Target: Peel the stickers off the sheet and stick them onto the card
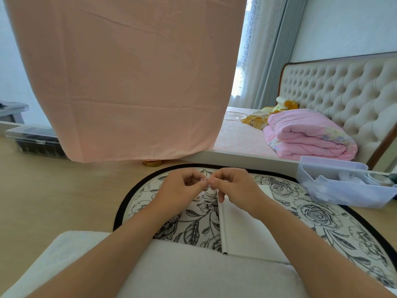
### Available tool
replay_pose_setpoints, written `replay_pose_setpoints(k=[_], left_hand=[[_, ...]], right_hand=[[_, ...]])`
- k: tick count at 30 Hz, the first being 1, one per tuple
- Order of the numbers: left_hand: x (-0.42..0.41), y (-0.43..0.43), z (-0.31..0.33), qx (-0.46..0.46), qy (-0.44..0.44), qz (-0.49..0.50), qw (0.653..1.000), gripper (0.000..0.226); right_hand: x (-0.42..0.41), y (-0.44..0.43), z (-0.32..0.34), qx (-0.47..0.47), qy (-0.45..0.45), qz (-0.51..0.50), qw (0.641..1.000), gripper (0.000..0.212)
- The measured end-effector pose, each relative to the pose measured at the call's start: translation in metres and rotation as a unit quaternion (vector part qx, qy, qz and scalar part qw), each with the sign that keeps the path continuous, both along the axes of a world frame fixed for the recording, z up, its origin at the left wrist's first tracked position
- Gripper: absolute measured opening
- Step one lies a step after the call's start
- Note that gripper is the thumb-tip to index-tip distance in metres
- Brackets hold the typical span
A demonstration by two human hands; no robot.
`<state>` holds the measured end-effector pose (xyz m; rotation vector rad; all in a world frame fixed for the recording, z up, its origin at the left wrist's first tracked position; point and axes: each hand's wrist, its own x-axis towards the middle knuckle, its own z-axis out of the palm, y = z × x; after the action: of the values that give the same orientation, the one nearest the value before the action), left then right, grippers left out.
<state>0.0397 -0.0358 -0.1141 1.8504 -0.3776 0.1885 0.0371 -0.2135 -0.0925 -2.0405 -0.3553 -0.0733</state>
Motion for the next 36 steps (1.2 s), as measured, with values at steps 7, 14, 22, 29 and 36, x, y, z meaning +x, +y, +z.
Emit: replay_pose_setpoints(k=[7,14,22,29,36], left_hand=[[-0.0005,0.0004,0.0007,0.011,0.012,0.007,1.000,0.004],[-0.0021,-0.0001,0.0018,0.018,0.015,0.006,1.000,0.005],[-0.0024,-0.0012,0.0019,0.015,0.025,0.019,0.999,0.004],[-0.0037,-0.0028,0.0026,0.014,0.024,0.028,0.999,0.004],[-0.0043,-0.0027,0.0034,-0.008,0.032,0.048,0.998,0.003]], right_hand=[[-0.0008,-0.0053,0.0054,0.015,0.055,0.018,0.998,0.016],[0.0007,-0.0073,0.0050,-0.041,-0.024,-0.003,0.999,0.016],[-0.0035,-0.0024,0.0049,-0.087,-0.106,-0.012,0.991,0.017],[-0.0032,-0.0006,0.0025,-0.141,-0.147,-0.015,0.979,0.023],[-0.0043,0.0009,0.0017,-0.120,-0.148,-0.018,0.982,0.021]])
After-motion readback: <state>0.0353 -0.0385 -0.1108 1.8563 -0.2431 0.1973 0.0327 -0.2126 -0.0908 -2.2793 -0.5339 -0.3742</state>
